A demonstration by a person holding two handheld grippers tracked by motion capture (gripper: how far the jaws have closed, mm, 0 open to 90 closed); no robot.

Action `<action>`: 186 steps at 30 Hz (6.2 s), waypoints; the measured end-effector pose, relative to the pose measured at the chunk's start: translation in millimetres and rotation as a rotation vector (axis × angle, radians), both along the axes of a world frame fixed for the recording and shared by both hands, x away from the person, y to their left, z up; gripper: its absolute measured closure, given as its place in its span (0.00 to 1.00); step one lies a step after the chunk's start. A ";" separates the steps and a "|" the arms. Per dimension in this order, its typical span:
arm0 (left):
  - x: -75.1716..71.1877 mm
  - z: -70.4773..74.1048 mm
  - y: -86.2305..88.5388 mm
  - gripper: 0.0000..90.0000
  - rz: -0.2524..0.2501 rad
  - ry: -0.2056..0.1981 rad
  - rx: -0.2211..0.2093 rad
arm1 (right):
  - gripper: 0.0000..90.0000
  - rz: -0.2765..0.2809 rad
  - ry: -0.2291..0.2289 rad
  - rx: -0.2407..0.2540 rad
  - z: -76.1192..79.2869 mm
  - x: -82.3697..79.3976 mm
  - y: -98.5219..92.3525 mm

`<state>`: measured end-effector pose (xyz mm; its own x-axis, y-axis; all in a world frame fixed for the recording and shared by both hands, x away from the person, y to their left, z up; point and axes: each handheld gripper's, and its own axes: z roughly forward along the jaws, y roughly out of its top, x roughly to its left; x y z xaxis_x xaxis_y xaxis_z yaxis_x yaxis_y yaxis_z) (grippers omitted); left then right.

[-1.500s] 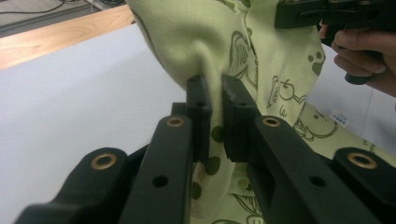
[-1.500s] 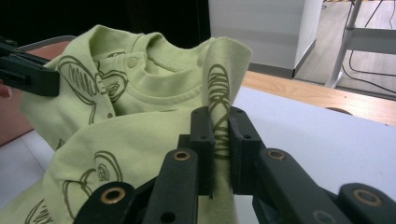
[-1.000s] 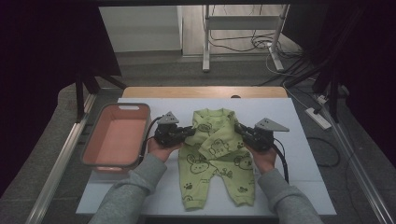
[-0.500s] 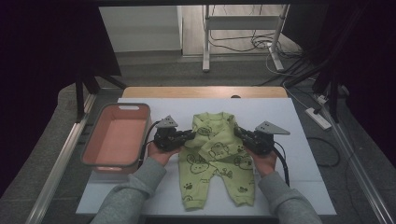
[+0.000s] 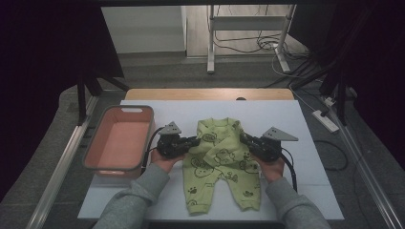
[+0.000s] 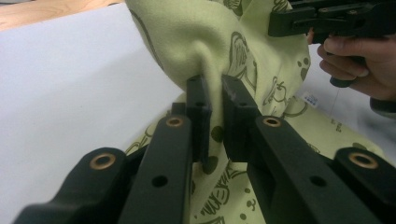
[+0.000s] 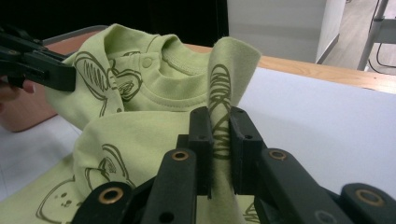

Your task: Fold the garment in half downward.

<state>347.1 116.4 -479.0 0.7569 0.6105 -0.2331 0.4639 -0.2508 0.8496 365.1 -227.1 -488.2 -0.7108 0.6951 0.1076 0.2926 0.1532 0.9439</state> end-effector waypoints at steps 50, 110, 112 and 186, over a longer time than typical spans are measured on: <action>-40.9 -19.3 -0.6 0.89 -0.050 0.028 0.036 | 0.87 0.097 0.091 -0.032 -9.6 -39.7 -5.5; -59.6 -6.8 10.2 0.48 0.029 -0.026 0.003 | 0.65 0.099 0.046 -0.001 9.6 -61.4 -32.9; -56.8 -6.7 11.6 0.48 0.051 -0.018 0.013 | 0.64 0.080 0.044 0.015 13.6 -58.1 -37.0; -25.4 -24.3 -2.1 0.45 0.080 0.092 0.077 | 0.99 0.208 0.250 0.006 -13.9 -25.5 -12.7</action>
<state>321.7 114.2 -503.3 0.6829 0.6865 -0.2497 0.5601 -0.2727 0.7822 339.6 -239.8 -502.1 -0.7887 0.5364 0.3005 0.4786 0.2287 0.8477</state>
